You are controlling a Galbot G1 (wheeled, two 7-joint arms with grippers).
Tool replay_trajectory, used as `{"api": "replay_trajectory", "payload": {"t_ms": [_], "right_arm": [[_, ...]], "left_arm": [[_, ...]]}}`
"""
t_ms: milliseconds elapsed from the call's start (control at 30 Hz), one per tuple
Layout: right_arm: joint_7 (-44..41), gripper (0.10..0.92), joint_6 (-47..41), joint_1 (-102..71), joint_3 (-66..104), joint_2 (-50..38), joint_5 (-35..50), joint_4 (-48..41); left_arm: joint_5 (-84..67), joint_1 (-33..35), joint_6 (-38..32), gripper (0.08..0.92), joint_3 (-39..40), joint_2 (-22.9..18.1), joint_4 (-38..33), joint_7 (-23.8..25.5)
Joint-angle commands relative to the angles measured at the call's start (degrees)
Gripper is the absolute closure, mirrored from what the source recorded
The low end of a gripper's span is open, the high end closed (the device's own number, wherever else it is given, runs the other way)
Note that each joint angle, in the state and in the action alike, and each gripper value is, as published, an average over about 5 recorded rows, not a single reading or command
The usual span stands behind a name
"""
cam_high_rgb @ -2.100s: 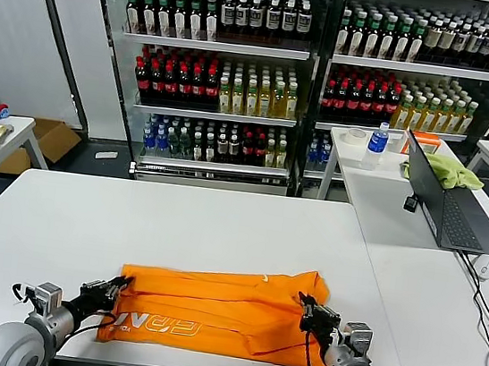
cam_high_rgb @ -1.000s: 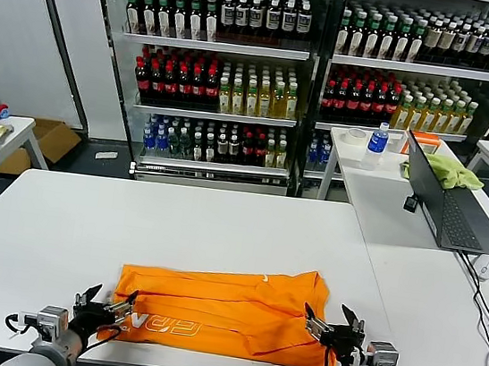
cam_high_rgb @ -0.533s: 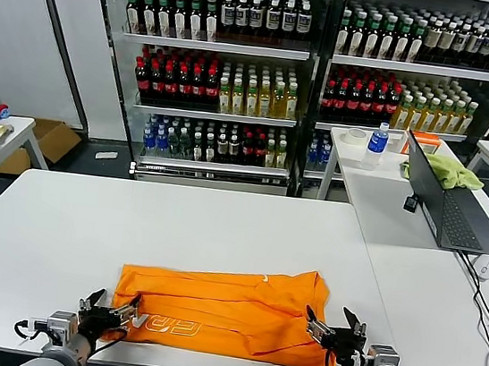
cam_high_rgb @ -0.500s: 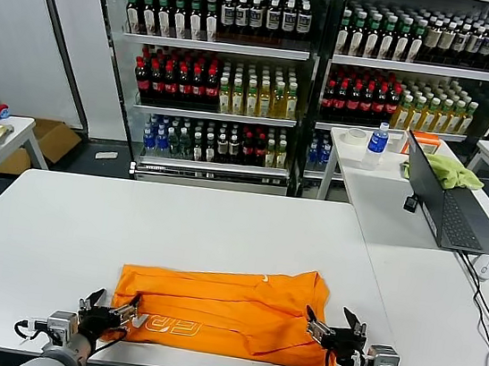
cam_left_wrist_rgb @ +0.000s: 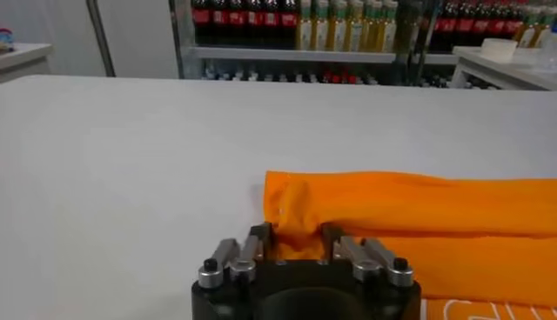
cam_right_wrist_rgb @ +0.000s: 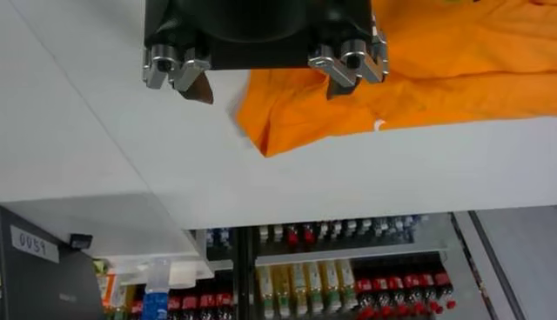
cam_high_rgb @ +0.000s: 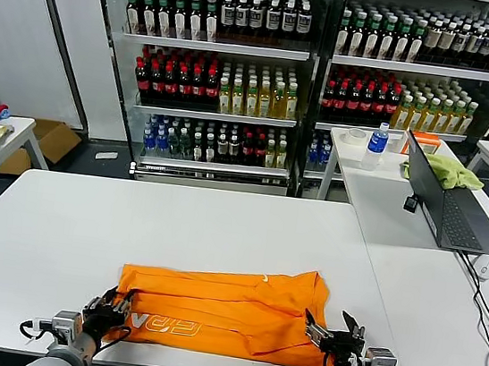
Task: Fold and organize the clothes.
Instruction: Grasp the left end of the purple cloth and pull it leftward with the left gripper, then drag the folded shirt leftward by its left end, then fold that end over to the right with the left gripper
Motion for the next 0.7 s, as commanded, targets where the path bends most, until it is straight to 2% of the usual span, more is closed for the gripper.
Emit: {"api": "replay_trajectory", "payload": {"t_ms": [33,333,500,700], "right_arm": [[0.0,0.203,0.0,-0.1,0.0,0.0,-0.1,0.0],[0.1,0.203,0.0,0.0,-0.1,0.0,-0.3,-0.1],[0.1,0.203,-0.1,0.4,-0.1,-0.1,-0.3,-0.2],[0.2,0.203,-0.2,1.6,-0.2,-0.2,-0.2,-0.1]], "left_arm": [[0.3,-0.1,0.4,0.658,1.0,-0.3,0.7,0.0],[2.6,-0.2,1.4,0.892,1.6,-0.5,0.8,0.7],[5.5,-0.5,2.6,0.902,-1.3,0.8,-0.2,1.3],[6.5,1.1,5.5,0.902,-9.2,4.9,-1.4,1.7]]}}
